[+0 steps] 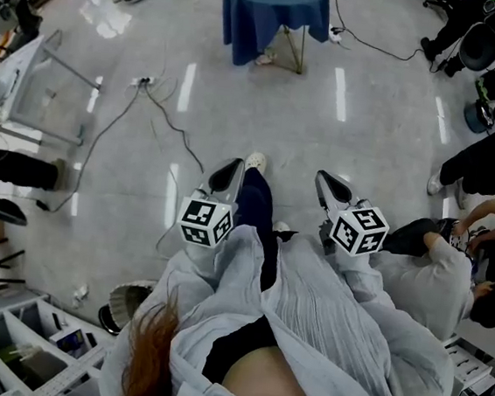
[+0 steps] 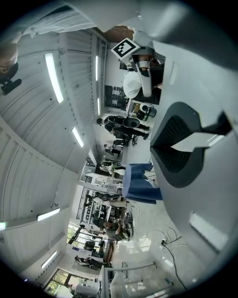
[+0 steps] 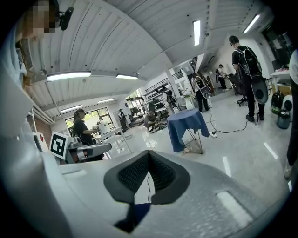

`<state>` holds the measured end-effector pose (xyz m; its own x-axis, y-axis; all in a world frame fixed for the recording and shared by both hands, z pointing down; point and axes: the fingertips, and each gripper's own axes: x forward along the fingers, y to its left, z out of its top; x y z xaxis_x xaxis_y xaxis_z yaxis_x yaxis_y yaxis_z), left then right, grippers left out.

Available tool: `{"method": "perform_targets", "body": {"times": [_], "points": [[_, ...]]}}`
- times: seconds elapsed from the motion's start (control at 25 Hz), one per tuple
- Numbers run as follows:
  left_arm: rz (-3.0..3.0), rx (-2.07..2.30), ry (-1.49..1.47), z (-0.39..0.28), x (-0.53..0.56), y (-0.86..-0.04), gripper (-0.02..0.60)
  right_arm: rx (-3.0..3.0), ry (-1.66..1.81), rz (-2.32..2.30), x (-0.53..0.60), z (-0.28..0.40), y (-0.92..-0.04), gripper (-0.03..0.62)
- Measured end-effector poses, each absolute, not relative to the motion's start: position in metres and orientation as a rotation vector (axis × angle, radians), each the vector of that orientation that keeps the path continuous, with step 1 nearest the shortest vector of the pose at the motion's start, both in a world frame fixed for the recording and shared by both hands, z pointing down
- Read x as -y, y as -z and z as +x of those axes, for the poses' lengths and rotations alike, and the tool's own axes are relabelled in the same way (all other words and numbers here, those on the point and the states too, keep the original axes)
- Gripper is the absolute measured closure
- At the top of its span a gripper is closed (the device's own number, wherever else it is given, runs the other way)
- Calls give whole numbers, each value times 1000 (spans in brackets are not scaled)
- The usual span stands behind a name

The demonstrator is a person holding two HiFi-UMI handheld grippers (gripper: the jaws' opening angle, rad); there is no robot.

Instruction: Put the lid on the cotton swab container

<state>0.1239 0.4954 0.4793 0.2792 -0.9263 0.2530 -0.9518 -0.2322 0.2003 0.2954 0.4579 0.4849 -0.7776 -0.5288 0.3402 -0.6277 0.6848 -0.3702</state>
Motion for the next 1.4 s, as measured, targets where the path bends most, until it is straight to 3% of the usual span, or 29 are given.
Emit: {"method": "perform_targets", "body": {"times": [0.48,1.4], "points": [[2239,1689,-137,96,-435,-484,565,2673,-723,969,-406,270,-489,592],[2236,1764,-47,-16,-263,-451,565,2704,-617,913,-229,151,-461,592]]}}
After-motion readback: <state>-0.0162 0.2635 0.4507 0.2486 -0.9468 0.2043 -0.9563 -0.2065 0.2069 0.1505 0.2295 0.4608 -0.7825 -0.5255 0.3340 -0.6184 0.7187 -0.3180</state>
